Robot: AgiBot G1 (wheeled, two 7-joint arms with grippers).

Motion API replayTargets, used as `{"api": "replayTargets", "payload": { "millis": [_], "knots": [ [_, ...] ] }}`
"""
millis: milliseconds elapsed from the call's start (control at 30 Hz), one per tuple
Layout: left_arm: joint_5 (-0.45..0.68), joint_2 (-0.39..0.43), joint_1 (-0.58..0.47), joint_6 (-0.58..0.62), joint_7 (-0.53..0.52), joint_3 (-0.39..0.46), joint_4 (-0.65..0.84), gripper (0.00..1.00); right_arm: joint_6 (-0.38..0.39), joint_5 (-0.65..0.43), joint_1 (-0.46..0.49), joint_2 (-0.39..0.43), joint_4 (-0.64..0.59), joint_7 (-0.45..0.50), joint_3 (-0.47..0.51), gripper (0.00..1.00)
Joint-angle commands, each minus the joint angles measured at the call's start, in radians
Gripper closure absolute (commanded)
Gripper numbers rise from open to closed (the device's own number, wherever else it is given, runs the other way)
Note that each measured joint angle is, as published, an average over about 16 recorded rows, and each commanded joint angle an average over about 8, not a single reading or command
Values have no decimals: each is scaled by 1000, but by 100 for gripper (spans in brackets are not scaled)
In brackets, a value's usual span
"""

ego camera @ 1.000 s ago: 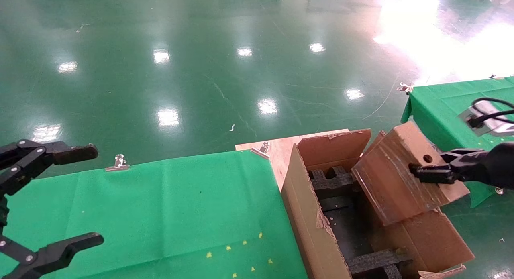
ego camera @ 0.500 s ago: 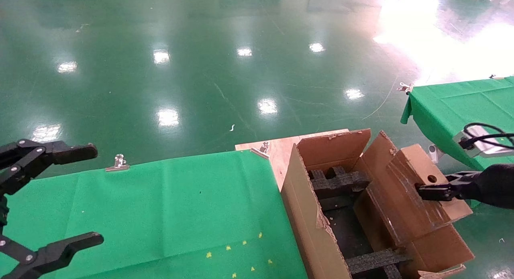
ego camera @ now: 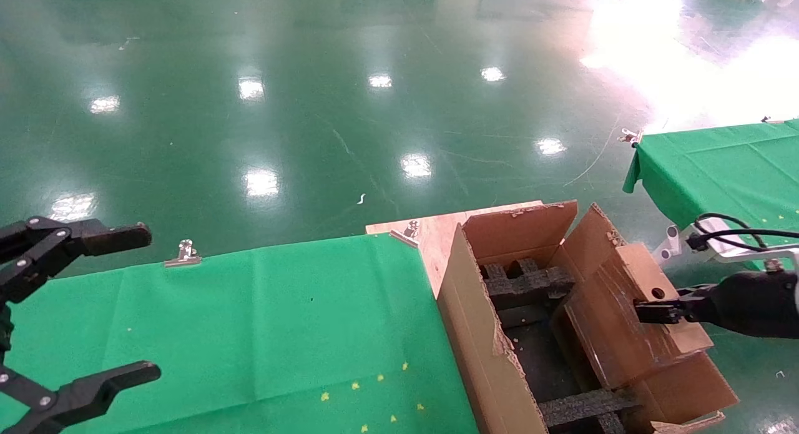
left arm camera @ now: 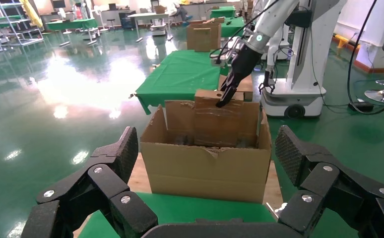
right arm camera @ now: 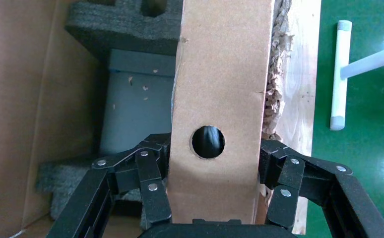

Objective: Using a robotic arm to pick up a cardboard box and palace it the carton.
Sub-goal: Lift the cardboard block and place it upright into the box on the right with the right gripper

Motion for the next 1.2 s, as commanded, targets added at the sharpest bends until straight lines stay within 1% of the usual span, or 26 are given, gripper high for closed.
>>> {"api": "replayTargets", "payload": {
  "millis": [33, 300, 533, 1200],
  "knots": [
    [0, 0, 0, 0, 0, 0, 0, 0, 17, 2, -12, -13, -12, 7, -7, 100],
    [0, 0, 0, 0, 0, 0, 0, 0, 67, 23, -53, -72, -88, -17, -25, 100],
    [0, 0, 0, 0, 0, 0, 0, 0, 97, 34, -79, -136, -180, -57, -35, 100],
    [0, 0, 0, 0, 0, 1, 0, 0, 107, 60, -119, -306, -408, -199, -45, 100]
  ]
}}
